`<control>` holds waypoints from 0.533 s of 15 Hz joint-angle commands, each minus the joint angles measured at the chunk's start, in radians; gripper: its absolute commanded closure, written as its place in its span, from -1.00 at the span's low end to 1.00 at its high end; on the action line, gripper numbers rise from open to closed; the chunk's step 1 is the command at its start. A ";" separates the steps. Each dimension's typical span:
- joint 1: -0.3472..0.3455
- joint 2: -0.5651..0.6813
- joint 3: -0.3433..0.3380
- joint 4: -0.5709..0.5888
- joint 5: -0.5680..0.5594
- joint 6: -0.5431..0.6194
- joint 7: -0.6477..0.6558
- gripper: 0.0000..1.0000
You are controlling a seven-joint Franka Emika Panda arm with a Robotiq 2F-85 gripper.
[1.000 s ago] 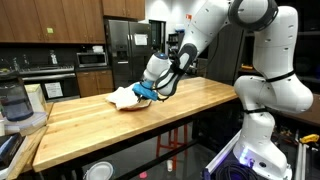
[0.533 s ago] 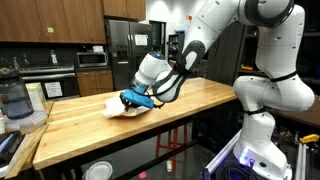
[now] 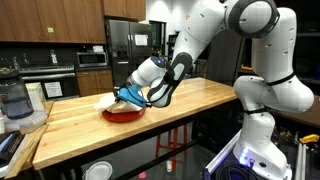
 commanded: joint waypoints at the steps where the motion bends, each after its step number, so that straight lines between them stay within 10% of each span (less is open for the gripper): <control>1: 0.038 0.124 -0.102 0.037 0.077 0.022 0.004 0.97; 8: 0.263 0.083 -0.263 -0.041 0.135 -0.147 -0.009 0.97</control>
